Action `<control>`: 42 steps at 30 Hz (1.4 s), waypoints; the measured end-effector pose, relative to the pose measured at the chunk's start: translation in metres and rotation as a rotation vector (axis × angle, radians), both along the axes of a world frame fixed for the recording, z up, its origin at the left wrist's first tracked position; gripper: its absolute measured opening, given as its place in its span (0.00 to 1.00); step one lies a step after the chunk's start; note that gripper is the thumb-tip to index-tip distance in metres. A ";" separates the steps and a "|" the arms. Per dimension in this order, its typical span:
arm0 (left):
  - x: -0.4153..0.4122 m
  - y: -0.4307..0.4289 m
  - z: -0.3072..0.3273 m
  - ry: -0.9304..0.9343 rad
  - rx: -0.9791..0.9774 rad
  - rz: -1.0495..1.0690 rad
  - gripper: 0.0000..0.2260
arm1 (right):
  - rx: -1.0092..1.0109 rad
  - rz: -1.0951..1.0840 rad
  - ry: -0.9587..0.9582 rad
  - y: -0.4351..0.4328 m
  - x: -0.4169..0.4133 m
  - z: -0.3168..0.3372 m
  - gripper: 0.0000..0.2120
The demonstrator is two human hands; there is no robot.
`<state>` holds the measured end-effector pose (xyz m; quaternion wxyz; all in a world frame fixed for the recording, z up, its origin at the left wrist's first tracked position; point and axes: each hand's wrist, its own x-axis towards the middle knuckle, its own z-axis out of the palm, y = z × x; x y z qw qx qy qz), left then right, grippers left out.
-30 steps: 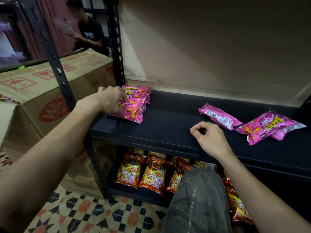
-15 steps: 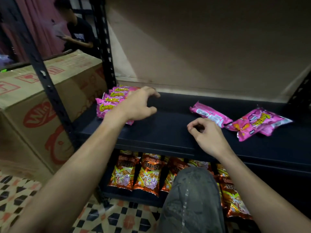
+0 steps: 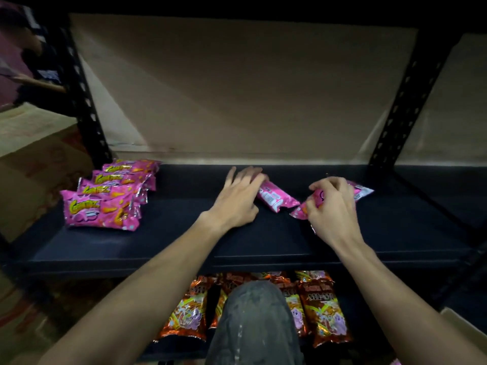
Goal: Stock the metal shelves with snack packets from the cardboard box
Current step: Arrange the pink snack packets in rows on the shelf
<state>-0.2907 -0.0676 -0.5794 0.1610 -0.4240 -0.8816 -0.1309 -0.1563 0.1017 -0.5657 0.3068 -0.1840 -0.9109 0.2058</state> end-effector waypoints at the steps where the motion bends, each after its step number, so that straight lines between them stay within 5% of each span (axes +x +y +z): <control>1: -0.003 0.002 0.002 -0.001 -0.027 -0.010 0.31 | 0.042 -0.042 -0.014 0.002 0.000 -0.002 0.14; 7: -0.015 -0.001 0.006 0.027 -0.091 -0.034 0.16 | 0.080 -0.044 -0.120 0.008 -0.006 -0.018 0.18; 15: -0.023 -0.040 0.013 -0.281 0.280 0.000 0.09 | 0.037 0.112 -0.081 0.000 -0.017 -0.025 0.16; 22: -0.027 -0.045 0.016 -0.371 0.140 0.247 0.15 | 0.020 0.205 -0.118 -0.005 -0.019 -0.024 0.15; 25: -0.020 -0.043 0.014 -0.236 0.069 0.316 0.16 | -0.021 0.235 -0.109 -0.001 -0.018 -0.026 0.14; 29: -0.010 -0.041 0.018 -0.086 0.235 0.184 0.11 | -0.078 0.257 -0.081 0.003 -0.016 -0.027 0.13; 34: 0.006 -0.044 0.021 -0.206 0.019 0.044 0.11 | -0.115 0.263 -0.051 0.004 -0.014 -0.030 0.13; 39: 0.003 -0.038 0.024 -0.293 -0.024 0.131 0.21 | -0.133 0.275 -0.034 0.008 -0.014 -0.032 0.13; 42: 0.003 -0.032 0.036 -0.394 0.052 0.185 0.18 | -0.146 0.272 -0.024 0.008 -0.014 -0.033 0.13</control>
